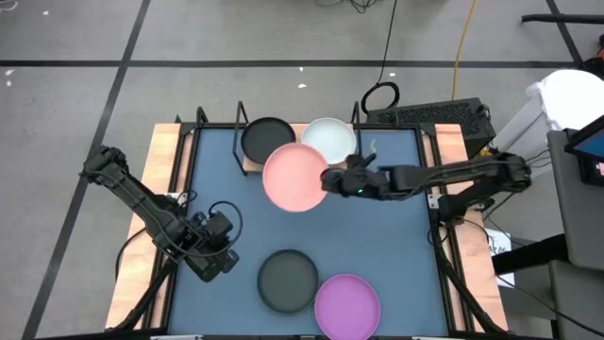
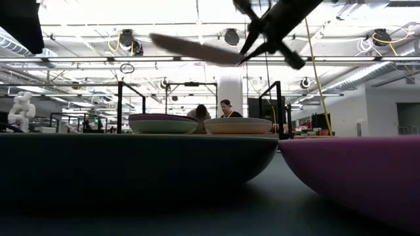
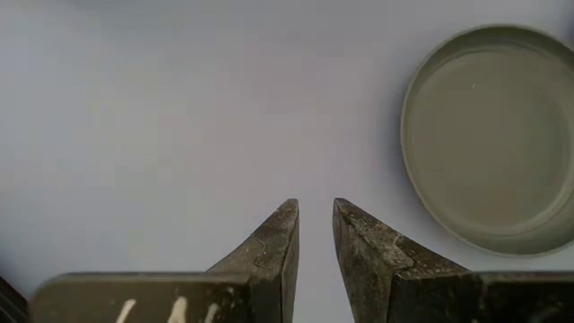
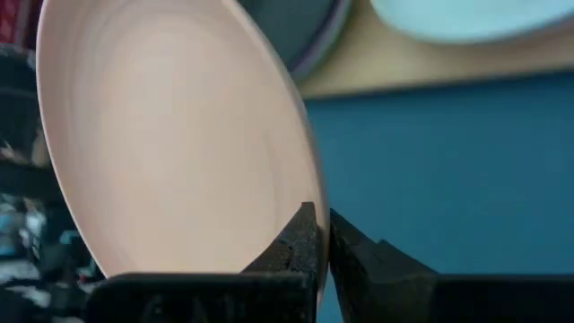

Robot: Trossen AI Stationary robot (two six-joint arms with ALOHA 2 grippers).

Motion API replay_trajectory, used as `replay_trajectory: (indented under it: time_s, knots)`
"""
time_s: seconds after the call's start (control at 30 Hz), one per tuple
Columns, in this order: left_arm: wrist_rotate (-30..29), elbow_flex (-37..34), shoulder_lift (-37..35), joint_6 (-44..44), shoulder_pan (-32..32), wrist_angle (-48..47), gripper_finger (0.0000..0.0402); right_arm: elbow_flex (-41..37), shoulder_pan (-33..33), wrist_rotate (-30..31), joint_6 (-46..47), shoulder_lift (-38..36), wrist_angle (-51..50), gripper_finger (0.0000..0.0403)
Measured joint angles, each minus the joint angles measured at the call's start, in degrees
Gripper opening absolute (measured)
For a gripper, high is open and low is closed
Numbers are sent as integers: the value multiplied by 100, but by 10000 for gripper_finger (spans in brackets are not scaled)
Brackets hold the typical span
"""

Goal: Place and stack plates onto a shelf
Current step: Stack the pink plate on top of the gray plate

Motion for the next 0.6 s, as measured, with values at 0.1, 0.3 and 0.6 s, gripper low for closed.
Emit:
replay_trajectory:
  time_s: [0.1, 0.3, 0.6]
  knots:
    - [-32, 0, 0, 8, 0, 0, 76, 0, -47, 260, -21, -371, -172, 1]
    - [-37, 0, 0, 42, 2, 0, 76, 80, -322, 301, -311, -887, -234, 1]
    - [-36, 2, 0, 104, 39, 24, 76, 1269, -904, 243, -1007, -961, -1484, 0]
